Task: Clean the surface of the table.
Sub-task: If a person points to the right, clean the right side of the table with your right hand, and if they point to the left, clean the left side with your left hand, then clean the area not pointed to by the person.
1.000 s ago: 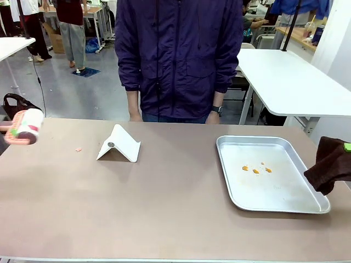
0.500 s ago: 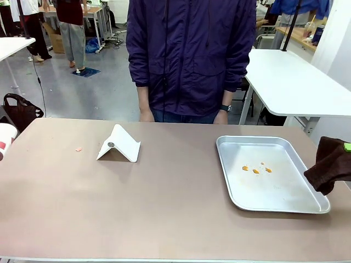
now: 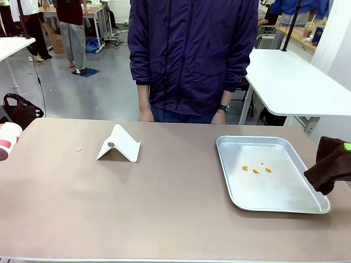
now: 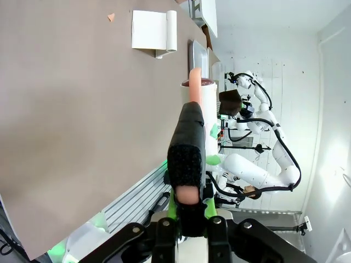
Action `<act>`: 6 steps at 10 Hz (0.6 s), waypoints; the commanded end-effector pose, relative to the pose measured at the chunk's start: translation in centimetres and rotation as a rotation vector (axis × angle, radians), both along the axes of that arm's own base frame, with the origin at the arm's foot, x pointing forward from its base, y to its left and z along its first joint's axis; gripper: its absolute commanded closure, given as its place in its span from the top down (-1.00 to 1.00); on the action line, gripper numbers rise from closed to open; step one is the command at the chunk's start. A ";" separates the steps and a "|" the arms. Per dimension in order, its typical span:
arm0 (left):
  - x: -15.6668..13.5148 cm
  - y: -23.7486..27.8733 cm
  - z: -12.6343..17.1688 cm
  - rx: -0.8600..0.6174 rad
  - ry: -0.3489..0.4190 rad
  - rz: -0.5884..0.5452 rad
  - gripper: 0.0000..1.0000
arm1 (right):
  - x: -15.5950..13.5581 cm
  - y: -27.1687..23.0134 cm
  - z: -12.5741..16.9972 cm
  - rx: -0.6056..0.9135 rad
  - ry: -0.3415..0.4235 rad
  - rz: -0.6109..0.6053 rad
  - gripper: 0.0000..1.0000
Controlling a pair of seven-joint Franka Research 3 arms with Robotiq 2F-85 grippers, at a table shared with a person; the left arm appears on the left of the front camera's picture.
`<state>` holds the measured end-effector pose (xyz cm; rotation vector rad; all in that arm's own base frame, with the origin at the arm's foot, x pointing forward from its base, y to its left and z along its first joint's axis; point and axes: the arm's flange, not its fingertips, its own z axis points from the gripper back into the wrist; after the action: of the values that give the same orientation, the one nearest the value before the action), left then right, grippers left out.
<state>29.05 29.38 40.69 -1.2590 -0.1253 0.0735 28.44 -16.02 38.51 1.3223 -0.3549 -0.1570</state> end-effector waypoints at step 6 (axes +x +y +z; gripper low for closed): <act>-0.1 -0.4 0.4 -0.008 0.001 0.019 -0.60 | -0.3 0.0 0.7 0.003 0.007 0.008 -1.00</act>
<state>29.05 29.38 40.67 -1.2589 -0.1254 0.0740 28.44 -16.02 38.51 1.3223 -0.3549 -0.1570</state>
